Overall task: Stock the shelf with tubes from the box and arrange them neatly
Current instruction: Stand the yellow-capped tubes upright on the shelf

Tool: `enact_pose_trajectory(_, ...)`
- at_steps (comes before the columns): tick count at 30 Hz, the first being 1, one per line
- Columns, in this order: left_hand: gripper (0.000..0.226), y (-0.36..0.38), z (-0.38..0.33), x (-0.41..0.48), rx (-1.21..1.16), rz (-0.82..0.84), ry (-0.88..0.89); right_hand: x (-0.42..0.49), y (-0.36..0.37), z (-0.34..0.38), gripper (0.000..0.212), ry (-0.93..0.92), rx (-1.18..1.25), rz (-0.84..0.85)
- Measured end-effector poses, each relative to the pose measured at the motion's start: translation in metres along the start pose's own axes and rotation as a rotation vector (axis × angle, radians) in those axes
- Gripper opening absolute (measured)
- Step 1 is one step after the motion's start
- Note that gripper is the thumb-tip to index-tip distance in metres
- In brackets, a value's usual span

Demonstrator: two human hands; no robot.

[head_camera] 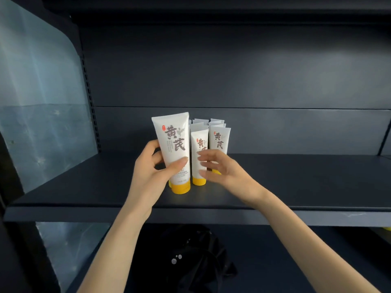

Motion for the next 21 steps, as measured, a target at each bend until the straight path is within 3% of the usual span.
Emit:
enact_pose_trajectory(3,0.039,0.013,0.0,0.002,-0.017,0.038,0.001,-0.011,0.004,0.006,0.046,0.001,0.04,0.115)
enact_pose_trajectory(11,0.041,0.041,0.001,0.0,0.041,0.063,0.022,-0.02,0.0,0.004,0.035,-0.1,0.043,-0.101)
enact_pose_trajectory(21,0.046,0.052,0.006,-0.005,0.08,0.117,0.058,-0.022,-0.008,-0.003,0.039,-0.129,0.004,-0.127)
Point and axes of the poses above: each hand's wrist, its own x-axis towards the middle knuckle, its own y-axis out of the palm, z = x × y, the point moved 4 cm from there along x, towards the middle knuckle, and after that the axes turned 2 degrees about -y, right-handed, at the moved point
